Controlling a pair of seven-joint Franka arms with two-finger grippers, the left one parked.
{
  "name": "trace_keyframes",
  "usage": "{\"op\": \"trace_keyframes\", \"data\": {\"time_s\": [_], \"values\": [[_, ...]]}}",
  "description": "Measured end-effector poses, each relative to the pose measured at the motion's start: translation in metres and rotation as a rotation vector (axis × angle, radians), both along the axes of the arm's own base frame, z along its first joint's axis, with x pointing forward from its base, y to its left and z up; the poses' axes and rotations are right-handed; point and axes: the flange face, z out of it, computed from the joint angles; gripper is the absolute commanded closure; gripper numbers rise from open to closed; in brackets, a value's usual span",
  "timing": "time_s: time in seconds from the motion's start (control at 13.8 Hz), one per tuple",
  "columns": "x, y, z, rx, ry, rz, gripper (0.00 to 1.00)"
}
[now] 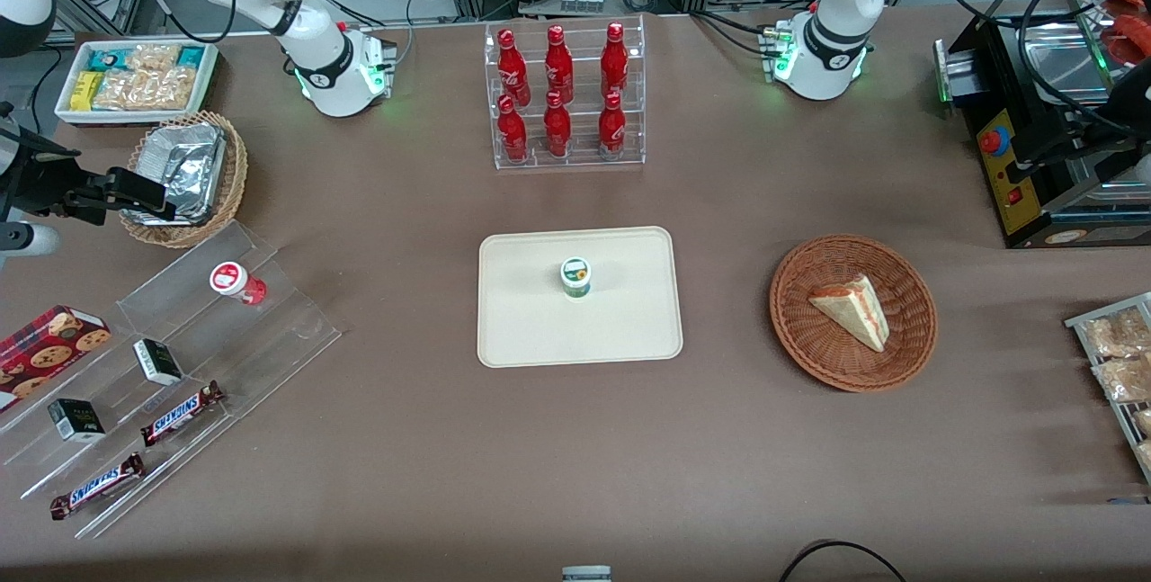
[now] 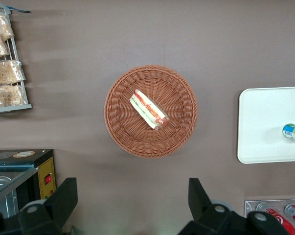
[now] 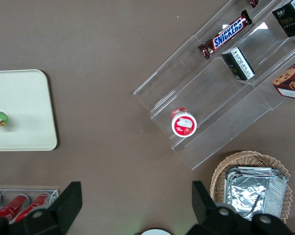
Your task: Place green gum on tray
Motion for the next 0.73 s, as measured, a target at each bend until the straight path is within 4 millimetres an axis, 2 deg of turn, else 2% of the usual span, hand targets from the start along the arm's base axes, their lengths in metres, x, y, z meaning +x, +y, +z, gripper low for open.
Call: {"op": "trace_keyframes", "data": {"time_s": [0.73], "values": [[0.0001, -0.0004, -0.0001, -0.024, 0.001, 0.004, 0.00]]}}
